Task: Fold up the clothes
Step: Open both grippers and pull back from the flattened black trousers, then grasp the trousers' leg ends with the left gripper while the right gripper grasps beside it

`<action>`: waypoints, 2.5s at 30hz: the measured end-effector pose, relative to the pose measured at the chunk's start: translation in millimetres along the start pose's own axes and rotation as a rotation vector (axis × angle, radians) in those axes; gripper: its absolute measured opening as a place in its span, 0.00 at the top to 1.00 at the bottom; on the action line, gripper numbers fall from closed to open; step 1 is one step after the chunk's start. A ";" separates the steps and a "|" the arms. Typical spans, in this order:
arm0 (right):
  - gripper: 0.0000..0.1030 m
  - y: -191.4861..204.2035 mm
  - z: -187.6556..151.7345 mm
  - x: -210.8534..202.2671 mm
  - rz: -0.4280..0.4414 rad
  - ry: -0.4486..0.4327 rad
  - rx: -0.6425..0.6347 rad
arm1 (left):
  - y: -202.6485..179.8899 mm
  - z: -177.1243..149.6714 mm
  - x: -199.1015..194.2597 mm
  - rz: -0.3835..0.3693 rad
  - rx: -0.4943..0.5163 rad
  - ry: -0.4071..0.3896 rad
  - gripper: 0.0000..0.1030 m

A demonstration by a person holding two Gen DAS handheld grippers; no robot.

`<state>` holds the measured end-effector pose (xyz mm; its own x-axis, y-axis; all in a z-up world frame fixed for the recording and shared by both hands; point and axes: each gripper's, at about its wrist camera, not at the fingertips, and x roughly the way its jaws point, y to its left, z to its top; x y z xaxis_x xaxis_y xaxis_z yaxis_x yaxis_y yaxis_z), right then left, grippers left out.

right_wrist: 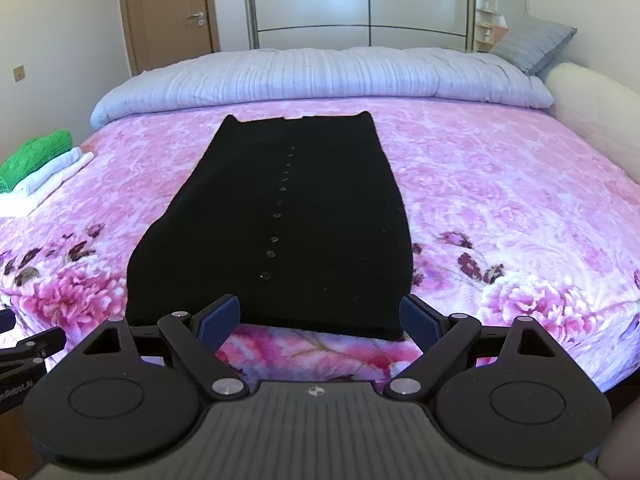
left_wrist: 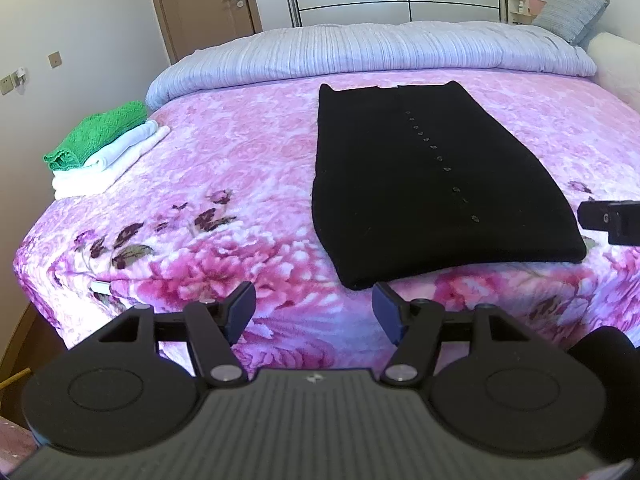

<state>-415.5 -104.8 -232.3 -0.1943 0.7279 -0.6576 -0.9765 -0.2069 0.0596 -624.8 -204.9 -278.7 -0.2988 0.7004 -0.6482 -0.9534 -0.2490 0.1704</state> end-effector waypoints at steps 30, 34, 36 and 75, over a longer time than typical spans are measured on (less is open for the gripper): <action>0.13 -14.9 0.7 15.6 0.021 0.019 0.036 | -3.5 5.1 27.8 -0.092 0.034 0.017 0.41; 0.13 -36.4 1.2 19.3 0.078 -0.047 0.012 | 10.3 2.7 38.9 -0.205 0.137 -0.058 0.45; 0.13 -48.1 0.4 19.8 0.097 -0.094 -0.045 | 12.2 3.2 47.6 -0.237 0.249 -0.092 0.45; 0.50 -77.4 -58.2 152.1 0.157 -0.180 -1.256 | 17.6 -48.5 199.3 -0.382 1.415 -0.480 0.60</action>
<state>-364.1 -16.2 -380.6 -0.4051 0.6971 -0.5915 -0.2033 -0.6995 -0.6851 -699.1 -102.1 -440.9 0.2438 0.7841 -0.5707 -0.1498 0.6119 0.7766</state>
